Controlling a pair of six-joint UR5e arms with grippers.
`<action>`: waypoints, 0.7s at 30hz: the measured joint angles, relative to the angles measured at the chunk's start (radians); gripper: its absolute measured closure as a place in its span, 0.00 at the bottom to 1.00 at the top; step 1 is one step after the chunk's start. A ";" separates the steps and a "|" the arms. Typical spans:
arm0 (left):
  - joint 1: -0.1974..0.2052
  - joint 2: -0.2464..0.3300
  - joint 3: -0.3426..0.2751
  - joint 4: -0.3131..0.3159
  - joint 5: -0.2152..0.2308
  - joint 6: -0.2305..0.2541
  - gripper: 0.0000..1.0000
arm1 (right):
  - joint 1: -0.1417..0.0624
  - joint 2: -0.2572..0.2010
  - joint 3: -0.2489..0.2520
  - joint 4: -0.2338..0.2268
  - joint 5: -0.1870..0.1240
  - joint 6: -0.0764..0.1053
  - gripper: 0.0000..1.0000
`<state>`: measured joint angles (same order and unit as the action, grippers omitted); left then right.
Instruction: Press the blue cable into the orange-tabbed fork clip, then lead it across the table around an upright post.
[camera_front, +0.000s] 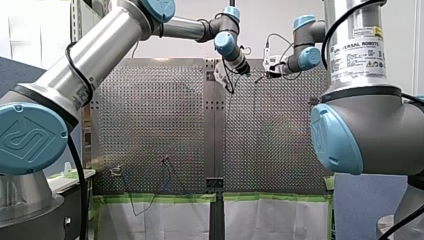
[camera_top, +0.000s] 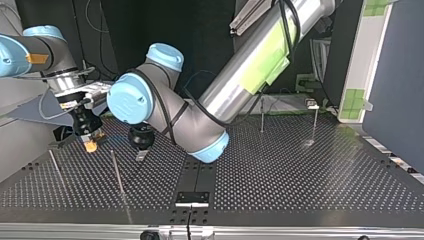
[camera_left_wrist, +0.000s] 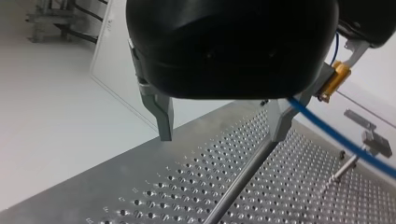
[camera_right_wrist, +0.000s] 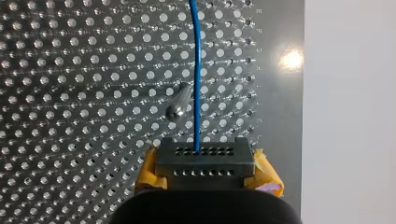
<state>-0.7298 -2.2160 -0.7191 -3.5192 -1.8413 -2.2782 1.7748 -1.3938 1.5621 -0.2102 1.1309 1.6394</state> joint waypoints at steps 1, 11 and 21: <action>-0.003 0.000 0.000 0.000 -0.012 0.012 0.34 | 0.000 0.000 0.000 0.000 0.000 0.001 1.00; -0.009 -0.001 -0.055 -0.001 -0.116 0.116 1.00 | 0.005 -0.002 0.000 0.001 0.000 0.002 1.00; -0.013 0.038 -0.079 0.000 -0.222 0.222 1.00 | 0.003 -0.003 0.000 0.000 0.000 0.008 1.00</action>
<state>-0.7424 -2.1779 -0.7984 -3.5196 -2.0629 -2.0567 1.7780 -1.3970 1.5620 -0.2098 1.1307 1.6478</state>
